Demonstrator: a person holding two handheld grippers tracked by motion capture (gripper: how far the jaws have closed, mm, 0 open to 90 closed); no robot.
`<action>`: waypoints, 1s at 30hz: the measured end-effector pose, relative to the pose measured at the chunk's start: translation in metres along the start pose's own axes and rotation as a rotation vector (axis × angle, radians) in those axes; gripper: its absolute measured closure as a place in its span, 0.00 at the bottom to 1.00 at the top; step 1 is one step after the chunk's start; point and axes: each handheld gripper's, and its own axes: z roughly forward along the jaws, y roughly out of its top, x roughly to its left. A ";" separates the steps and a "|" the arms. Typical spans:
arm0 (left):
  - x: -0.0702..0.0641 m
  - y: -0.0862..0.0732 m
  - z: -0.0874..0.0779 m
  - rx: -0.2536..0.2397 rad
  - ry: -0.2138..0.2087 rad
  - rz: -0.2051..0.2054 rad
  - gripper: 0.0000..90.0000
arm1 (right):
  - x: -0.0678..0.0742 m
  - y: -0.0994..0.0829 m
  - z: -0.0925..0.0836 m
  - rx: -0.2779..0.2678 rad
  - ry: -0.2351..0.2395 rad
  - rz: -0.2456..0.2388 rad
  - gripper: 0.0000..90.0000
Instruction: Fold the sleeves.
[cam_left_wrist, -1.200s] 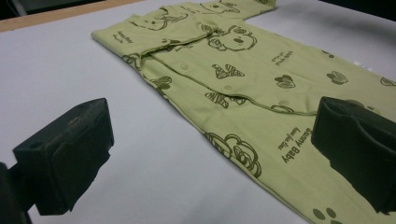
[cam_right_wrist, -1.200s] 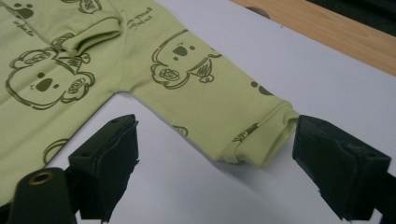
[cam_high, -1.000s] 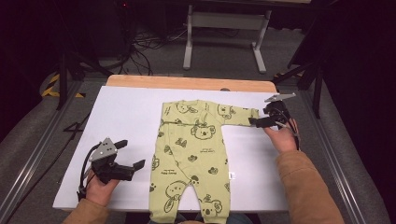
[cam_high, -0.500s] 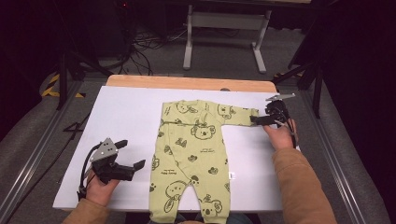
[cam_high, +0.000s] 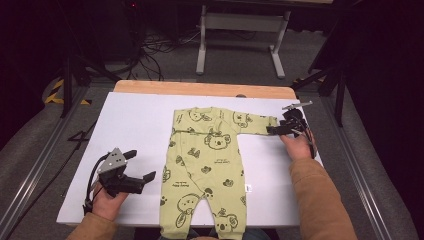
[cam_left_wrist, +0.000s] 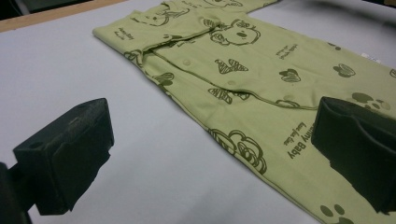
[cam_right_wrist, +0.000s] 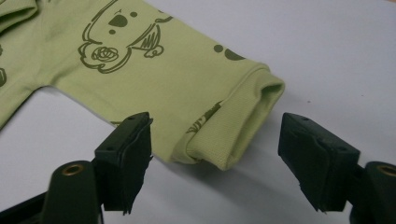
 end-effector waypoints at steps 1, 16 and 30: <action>0.000 0.000 0.000 0.000 0.000 0.000 0.00 | 0.000 0.000 0.000 0.002 0.003 0.002 0.31; -0.001 -0.001 0.000 0.003 0.005 0.001 0.00 | -0.003 -0.002 0.005 0.032 0.043 0.057 0.46; -0.001 0.000 0.001 0.010 0.010 0.013 0.00 | 0.008 0.004 -0.007 0.000 0.001 -0.003 0.93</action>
